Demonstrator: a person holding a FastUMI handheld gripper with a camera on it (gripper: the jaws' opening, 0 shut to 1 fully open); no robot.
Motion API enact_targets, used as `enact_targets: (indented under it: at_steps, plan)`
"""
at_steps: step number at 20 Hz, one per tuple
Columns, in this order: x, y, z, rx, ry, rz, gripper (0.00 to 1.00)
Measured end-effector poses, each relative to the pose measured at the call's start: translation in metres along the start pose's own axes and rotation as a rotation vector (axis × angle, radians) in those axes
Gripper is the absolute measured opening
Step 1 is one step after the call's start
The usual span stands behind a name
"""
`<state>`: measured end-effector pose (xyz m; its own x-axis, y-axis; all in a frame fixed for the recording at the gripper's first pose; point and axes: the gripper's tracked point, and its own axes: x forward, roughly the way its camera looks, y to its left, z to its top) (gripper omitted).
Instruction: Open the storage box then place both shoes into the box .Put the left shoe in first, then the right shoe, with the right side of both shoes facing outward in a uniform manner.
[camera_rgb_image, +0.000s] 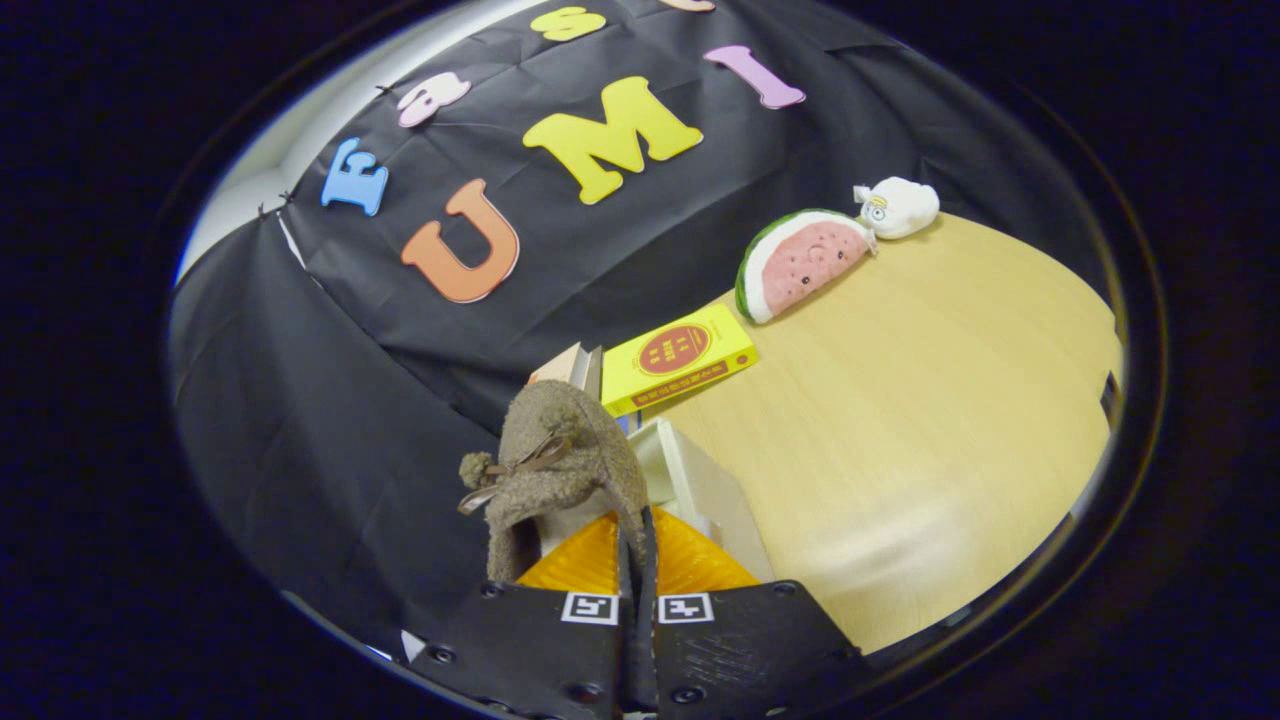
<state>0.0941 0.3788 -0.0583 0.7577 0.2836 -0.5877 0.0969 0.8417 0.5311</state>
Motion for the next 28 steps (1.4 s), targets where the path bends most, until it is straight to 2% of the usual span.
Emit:
enact_targets:
  at_steps: [7,13,16,17,19,20,22,27,28]
  plan:
    - [0.033,0.007,-0.028,-0.033,0.006,-0.039,0.0]
    - [0.039,-0.005,-0.023,-0.117,-0.092,-0.131,0.01]
    - [0.042,0.002,-0.034,-0.111,-0.067,-0.085,0.07]
    - [0.043,0.006,-0.038,-0.095,-0.057,-0.06,0.13]
    - [0.045,-0.002,-0.044,-0.092,-0.032,-0.061,0.2]
    - [0.042,0.005,-0.042,-0.084,-0.041,-0.026,0.22]
    - [0.032,0.015,-0.035,-0.096,-0.077,0.014,0.4]
    - [-0.008,0.038,-0.005,-0.218,-0.218,0.105,0.84]
    - [-0.017,0.038,0.001,-0.25,-0.257,0.111,0.87]
